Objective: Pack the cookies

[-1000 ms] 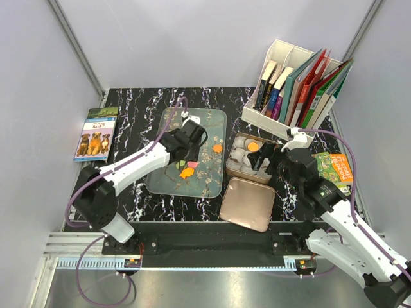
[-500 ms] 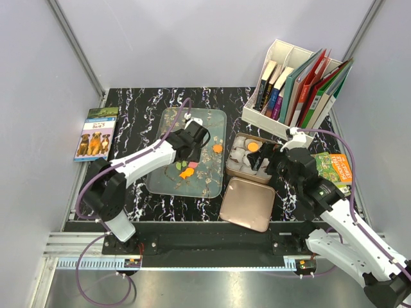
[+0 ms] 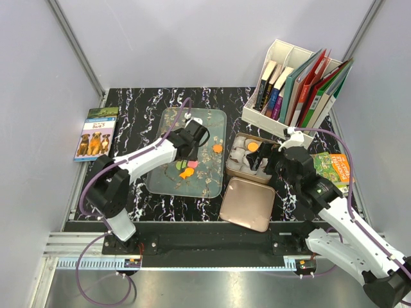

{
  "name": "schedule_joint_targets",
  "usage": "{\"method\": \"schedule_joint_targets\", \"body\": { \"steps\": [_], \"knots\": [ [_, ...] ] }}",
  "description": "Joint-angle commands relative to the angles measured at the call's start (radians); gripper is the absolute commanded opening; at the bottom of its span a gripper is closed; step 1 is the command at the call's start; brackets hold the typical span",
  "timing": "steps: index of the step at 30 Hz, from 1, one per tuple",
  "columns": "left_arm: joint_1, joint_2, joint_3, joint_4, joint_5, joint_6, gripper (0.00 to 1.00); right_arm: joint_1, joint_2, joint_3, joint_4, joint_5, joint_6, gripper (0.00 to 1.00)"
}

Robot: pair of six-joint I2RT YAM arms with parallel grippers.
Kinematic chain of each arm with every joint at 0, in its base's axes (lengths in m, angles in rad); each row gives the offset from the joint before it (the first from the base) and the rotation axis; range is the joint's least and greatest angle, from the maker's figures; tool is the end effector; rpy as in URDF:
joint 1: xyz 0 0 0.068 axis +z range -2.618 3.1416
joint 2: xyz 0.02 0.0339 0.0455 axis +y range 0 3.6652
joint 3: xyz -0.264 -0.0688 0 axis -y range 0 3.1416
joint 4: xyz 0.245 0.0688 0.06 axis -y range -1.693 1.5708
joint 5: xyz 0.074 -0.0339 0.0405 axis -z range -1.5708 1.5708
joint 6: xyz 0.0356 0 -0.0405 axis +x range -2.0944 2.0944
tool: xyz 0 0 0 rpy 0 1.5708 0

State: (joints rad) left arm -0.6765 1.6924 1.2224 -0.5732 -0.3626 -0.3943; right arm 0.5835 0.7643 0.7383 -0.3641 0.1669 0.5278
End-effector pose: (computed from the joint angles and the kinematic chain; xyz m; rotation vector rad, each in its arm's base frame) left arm 0.2821 -0.2103 0.2254 0.2298 2.5015 0.0498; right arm 0.1508 0.0925 0.3083 0.0562 1.9977 0.5635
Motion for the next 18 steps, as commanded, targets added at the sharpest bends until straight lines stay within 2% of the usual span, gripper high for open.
{"method": "schedule_joint_targets", "body": {
  "steps": [1, 5, 9, 18],
  "knots": [
    [0.002, -0.082, 0.026, 0.029, 0.005, 0.009, 0.26, 0.004, -0.002, 0.016, 0.033, 0.016, -0.011, 1.0],
    [-0.029, -0.167, 0.045, -0.002, 0.004, 0.023, 0.24, 0.003, -0.002, 0.019, 0.034, 0.013, -0.009, 1.0],
    [-0.127, -0.226, 0.112, -0.046, -0.019, 0.041, 0.23, 0.004, -0.003, 0.029, 0.036, 0.017, -0.011, 1.0],
    [-0.291, -0.149, 0.239, -0.065, 0.059, 0.057, 0.22, 0.004, -0.04, 0.042, 0.022, 0.025, -0.009, 1.0]
  ]
}}
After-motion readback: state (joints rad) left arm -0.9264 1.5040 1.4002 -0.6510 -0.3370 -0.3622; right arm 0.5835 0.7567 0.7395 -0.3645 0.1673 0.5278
